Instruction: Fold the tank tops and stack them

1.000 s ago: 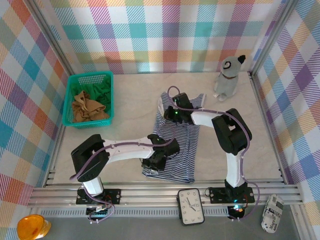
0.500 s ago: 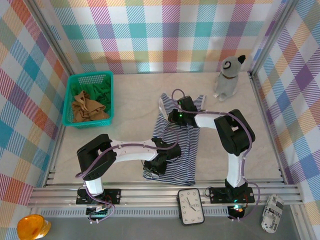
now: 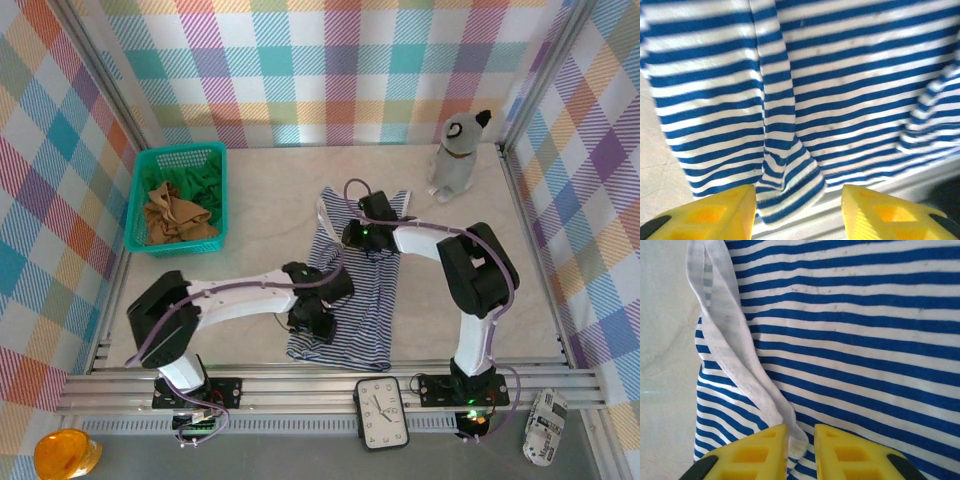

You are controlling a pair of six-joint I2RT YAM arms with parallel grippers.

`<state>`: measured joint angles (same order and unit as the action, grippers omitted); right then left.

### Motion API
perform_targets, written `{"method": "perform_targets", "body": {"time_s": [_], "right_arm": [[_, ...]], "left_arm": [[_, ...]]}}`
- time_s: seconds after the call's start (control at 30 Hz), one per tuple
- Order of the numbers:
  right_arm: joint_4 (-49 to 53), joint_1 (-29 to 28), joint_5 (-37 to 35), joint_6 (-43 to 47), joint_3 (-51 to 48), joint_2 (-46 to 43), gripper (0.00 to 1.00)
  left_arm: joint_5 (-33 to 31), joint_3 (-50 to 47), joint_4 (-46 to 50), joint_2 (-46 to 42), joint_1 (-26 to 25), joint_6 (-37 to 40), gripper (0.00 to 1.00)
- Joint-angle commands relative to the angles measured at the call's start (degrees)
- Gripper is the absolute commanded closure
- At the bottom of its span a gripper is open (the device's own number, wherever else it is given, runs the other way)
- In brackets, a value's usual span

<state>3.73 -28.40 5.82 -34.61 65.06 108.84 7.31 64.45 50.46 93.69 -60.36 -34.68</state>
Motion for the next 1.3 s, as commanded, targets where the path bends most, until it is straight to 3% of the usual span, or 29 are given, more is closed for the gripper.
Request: {"method": "perform_targets", "body": {"time_s": [0.0,0.27,0.57,0.8,1.2,1.27], "right_arm": [[4.29,0.43,-2.16,4.28,3.64,-4.2,0.73],[-3.5,-1.41,5.49,1.22,8.08,-0.49,0.69],[-2.17,-2.38,7.25,2.98,21.7,12.54,0.65],[5.9,-3.64,-5.01,13.63,31.78,19.22,0.58],[22.95,-5.7,-14.55,25.89,51.86,31.57,0.56],[25.0,-5.72,-16.1,25.91,54.52,33.01,0.6]], "left_arm": [[3.05,-0.27,-0.9,-5.5,4.79,0.79,0.5],[4.45,-5.68,-12.61,-4.84,12.68,-1.94,0.51],[8.28,-7.28,-20.41,2.28,11.44,-3.44,0.54],[9.08,-9.91,-22.11,4.73,10.61,-4.08,0.55],[9.65,-14.44,-23.34,4.74,10.08,-5.05,0.54],[9.83,-14.72,-23.39,4.96,10.08,-5.01,0.54]]}}
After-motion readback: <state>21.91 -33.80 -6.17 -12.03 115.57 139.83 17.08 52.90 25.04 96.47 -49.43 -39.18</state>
